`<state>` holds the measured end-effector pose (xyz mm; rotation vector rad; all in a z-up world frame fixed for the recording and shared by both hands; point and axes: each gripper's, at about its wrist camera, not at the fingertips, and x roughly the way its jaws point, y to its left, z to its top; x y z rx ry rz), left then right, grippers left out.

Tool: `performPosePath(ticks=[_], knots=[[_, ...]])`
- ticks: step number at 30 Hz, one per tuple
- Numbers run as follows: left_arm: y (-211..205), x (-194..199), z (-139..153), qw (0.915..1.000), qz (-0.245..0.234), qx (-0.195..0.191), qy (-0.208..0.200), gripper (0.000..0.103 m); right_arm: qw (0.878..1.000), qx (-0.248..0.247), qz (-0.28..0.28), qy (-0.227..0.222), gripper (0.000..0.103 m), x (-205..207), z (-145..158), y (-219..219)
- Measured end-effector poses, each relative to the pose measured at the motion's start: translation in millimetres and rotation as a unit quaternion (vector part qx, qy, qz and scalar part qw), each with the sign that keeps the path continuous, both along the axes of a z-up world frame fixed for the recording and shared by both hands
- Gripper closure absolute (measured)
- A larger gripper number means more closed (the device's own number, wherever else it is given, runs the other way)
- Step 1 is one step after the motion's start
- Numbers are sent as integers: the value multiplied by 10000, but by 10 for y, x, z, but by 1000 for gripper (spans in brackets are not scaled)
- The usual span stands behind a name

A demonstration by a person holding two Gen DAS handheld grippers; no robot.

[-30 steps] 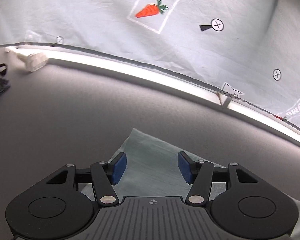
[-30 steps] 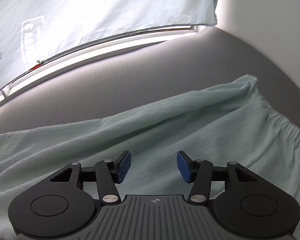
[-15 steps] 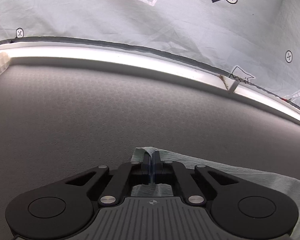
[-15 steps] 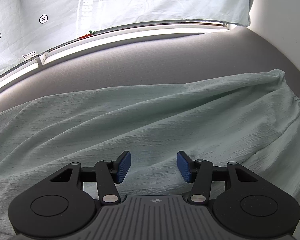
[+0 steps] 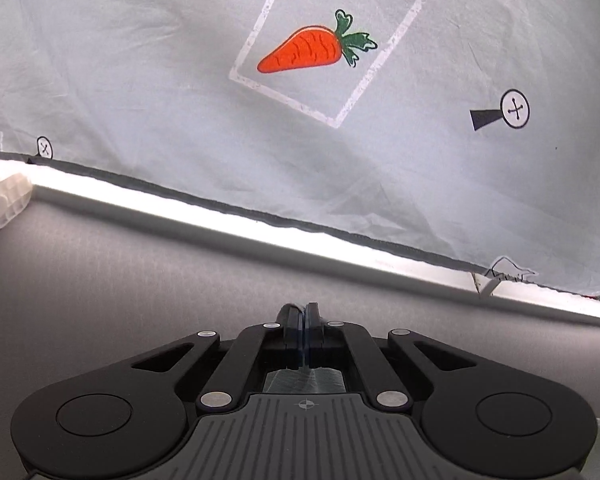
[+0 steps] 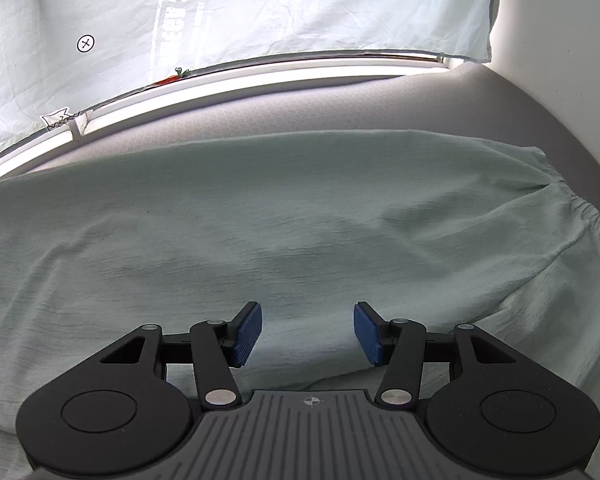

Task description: Fold clothes

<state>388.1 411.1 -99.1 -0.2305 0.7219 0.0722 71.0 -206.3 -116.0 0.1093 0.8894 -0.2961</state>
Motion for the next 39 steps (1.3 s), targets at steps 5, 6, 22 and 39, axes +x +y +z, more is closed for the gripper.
performPosePath(ticks=[5, 6, 22, 39], knots=[[-68, 122, -44, 9995, 56, 323, -41, 100, 10000, 45, -19, -8, 47, -60, -15, 4], [-79, 143, -67, 9993, 84, 370, -14, 99, 10000, 87, -26, -1, 47, -71, -21, 0], [59, -1701, 23, 9952, -142, -889, 372, 51, 9990, 322, 232, -225, 30, -74, -114, -31], [-261, -3051, -273, 9833, 340, -1572, 849, 43, 9950, 559, 686, -457, 25, -229, -170, -70]])
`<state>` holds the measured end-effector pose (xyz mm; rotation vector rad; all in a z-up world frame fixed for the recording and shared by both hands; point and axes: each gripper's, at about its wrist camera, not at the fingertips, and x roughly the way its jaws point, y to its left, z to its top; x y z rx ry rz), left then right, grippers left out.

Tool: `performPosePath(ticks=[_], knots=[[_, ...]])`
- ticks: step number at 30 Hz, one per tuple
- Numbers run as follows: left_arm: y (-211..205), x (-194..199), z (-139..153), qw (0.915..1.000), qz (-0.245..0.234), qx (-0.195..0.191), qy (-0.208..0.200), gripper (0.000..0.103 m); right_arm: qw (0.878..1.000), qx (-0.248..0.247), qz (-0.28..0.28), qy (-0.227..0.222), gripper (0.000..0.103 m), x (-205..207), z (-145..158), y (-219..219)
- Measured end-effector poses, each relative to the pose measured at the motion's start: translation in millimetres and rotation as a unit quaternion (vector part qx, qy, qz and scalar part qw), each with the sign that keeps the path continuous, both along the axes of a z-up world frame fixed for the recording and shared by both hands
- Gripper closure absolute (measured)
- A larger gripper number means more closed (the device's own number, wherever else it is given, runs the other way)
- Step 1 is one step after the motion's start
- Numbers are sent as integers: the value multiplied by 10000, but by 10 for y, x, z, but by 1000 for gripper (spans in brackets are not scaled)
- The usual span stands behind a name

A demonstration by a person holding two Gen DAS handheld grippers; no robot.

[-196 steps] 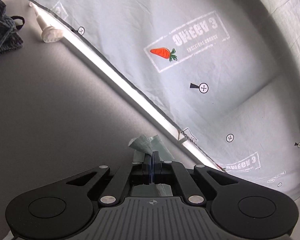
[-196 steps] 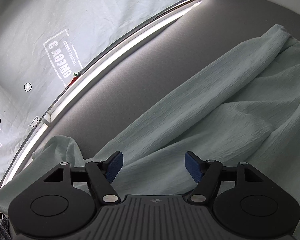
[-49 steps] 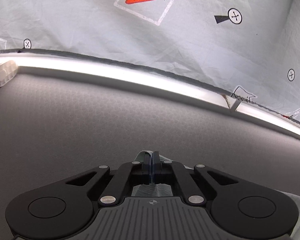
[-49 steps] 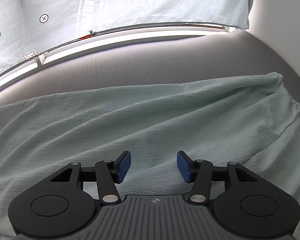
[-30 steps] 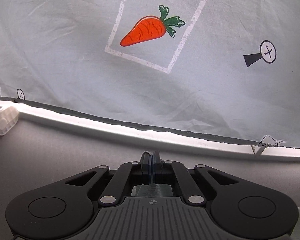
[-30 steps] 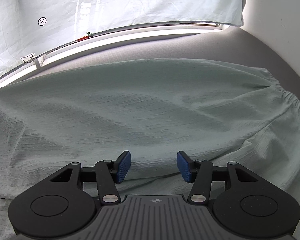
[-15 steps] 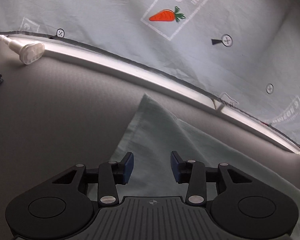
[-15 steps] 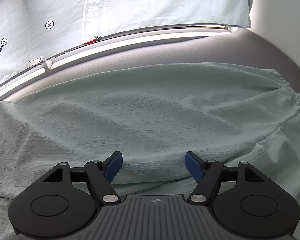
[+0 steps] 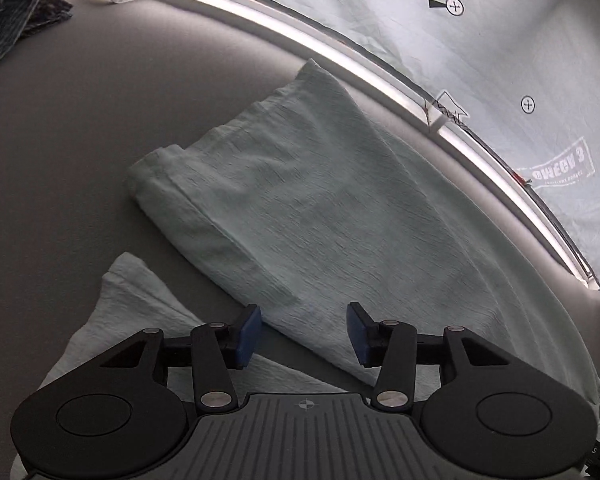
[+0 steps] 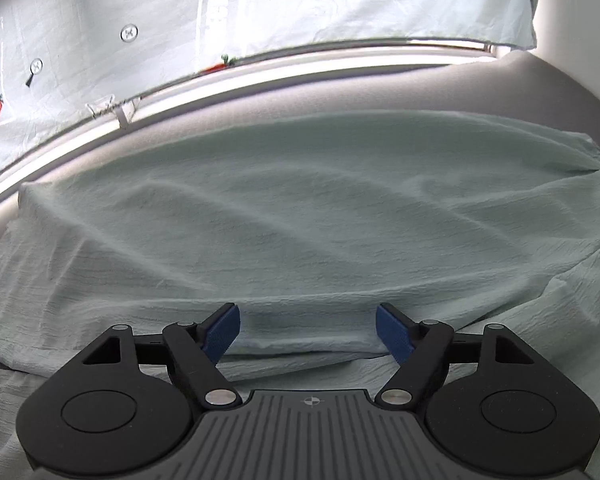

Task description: Fold clothes

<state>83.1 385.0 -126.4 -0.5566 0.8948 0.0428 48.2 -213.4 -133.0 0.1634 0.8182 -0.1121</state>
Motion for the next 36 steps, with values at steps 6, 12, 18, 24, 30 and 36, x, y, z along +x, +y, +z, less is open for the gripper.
performPosePath(ticks=[6, 12, 18, 24, 30, 36], knots=[[-296, -434, 195, 9970, -610, 484, -2, 38, 9989, -210, -394, 136, 25, -378, 137, -469], [-546, -627, 1, 9944, -556, 811, 380, 38, 9964, -417, -309, 670, 25, -437, -72, -841], [-574, -679, -4, 9949, -193, 904, 395, 38, 9869, -1425, 509, 555, 25, -226, -117, -801], [-561, -654, -11, 9958, 52, 830, 379, 38, 9916, -727, 735, 776, 26, 74, -208, -1061], [-608, -611, -21, 9941, 117, 1011, 372, 36, 9947, -446, 620, 694, 25, 259, -265, -1168], [-626, -507, -29, 9907, 154, 1303, 353, 34, 9958, -409, 520, 639, 20, 513, -284, -1207]])
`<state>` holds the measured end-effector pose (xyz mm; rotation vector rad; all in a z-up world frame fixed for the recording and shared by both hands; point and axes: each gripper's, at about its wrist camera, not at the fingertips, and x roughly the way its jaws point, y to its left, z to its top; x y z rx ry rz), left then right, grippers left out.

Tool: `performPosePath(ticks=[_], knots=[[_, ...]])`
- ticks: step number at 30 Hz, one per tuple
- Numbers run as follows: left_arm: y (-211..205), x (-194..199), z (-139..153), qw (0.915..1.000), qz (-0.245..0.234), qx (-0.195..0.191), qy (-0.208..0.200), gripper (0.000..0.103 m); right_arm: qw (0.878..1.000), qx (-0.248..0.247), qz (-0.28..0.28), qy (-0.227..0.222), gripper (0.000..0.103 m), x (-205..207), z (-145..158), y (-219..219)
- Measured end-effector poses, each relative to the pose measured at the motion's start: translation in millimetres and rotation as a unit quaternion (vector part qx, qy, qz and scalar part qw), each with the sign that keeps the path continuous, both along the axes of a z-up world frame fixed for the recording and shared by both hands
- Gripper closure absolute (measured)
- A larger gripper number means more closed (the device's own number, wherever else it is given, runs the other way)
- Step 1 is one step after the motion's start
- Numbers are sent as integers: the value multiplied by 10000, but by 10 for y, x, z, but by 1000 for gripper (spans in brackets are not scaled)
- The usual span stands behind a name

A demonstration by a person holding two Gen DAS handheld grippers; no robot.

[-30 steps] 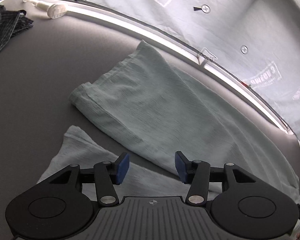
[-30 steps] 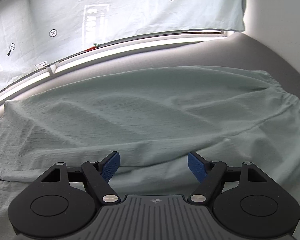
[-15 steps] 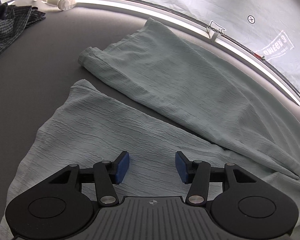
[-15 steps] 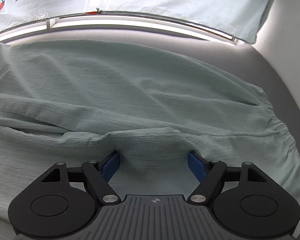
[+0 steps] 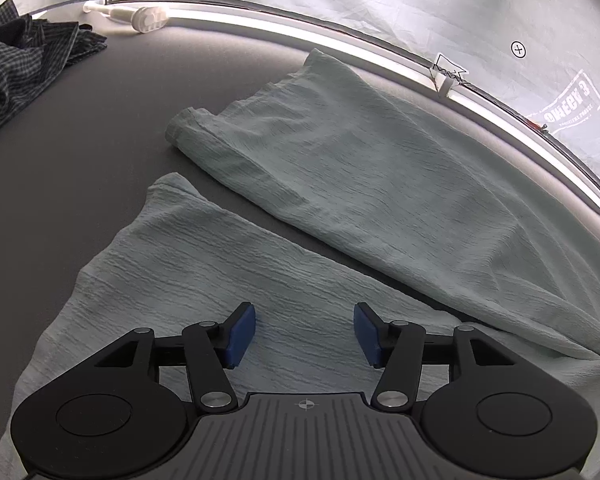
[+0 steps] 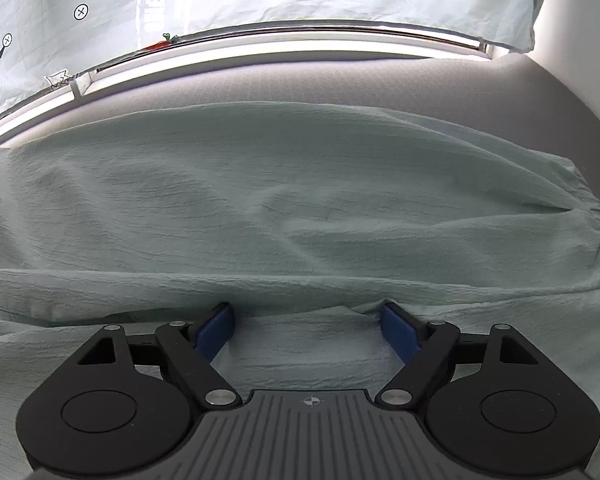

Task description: Fold clothes

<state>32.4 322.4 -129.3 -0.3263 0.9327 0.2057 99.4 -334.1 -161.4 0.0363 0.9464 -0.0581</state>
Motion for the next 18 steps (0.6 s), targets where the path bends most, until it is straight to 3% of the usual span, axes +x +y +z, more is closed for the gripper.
performPosePath(ticks=[5, 10, 15, 18], knots=[[-6, -1, 77, 9995, 126, -269, 48, 34, 9991, 28, -189, -382, 20, -314, 278, -150], [-422, -172, 221, 9993, -343, -151, -28, 34, 9987, -241, -367, -268, 20, -910, 455, -392], [-806, -246, 147, 9974, -604, -379, 56, 34, 9983, -269, -457, 254, 20, -1156, 273, -571], [-935, -184, 36, 9973, -592, -387, 195, 33, 9983, -367, -375, 261, 20, -1122, 139, -513]])
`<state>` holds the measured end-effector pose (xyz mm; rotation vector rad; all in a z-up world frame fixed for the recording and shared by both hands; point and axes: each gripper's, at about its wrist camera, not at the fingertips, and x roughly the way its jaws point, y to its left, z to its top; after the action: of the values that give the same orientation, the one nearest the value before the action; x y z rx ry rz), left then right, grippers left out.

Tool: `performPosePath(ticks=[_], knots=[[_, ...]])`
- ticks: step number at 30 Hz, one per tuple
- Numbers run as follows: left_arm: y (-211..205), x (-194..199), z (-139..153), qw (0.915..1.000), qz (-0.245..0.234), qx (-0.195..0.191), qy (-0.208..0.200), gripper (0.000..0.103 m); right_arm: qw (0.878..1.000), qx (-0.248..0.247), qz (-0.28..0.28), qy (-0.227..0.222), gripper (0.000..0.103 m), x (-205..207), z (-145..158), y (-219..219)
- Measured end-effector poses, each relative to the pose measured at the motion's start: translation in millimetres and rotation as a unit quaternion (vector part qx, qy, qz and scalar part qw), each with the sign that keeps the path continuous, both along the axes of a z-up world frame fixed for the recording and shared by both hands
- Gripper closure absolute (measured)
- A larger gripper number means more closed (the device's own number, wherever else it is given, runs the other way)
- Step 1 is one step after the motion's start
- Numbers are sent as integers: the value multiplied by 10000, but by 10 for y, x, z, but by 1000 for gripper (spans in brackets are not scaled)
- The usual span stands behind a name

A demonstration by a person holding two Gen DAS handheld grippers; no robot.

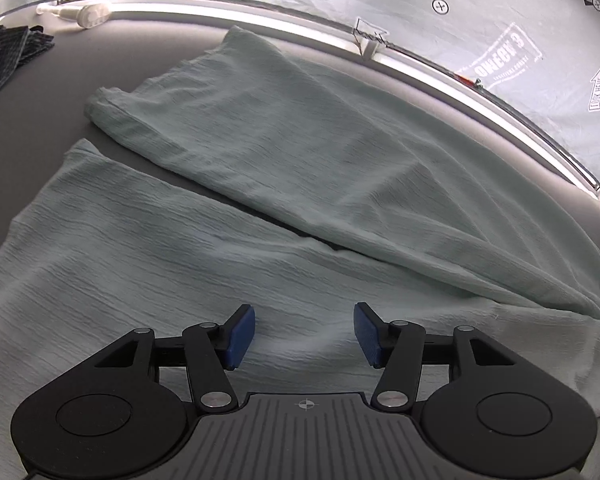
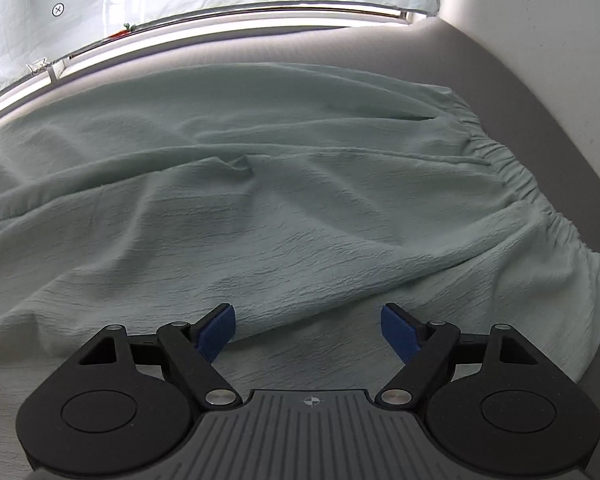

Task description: Fold clothes

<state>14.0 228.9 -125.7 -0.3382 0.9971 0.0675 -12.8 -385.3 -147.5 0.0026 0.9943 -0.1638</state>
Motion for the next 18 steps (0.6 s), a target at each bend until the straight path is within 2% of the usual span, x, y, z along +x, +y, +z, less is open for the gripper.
performPosePath(ticks=[5, 9, 13, 15, 18], knots=[[-24, 56, -28, 10000, 15, 38, -57, 21, 9998, -7, 170, -70, 18, 238, -99, 132], [32, 96, -33, 10000, 63, 42, -32, 20, 9997, 114, 193, -129, 16, 499, -136, 139], [81, 119, -48, 9999, 141, 5, -43, 0, 9998, 162, 98, -52, 8, 646, -151, 95], [101, 146, -86, 10000, 75, 0, -16, 0, 9999, 148, 74, 0, 7, 654, -153, 82], [32, 169, -82, 9994, -155, 285, 118, 0, 9999, 100, 53, 62, 8, 564, -97, 113]])
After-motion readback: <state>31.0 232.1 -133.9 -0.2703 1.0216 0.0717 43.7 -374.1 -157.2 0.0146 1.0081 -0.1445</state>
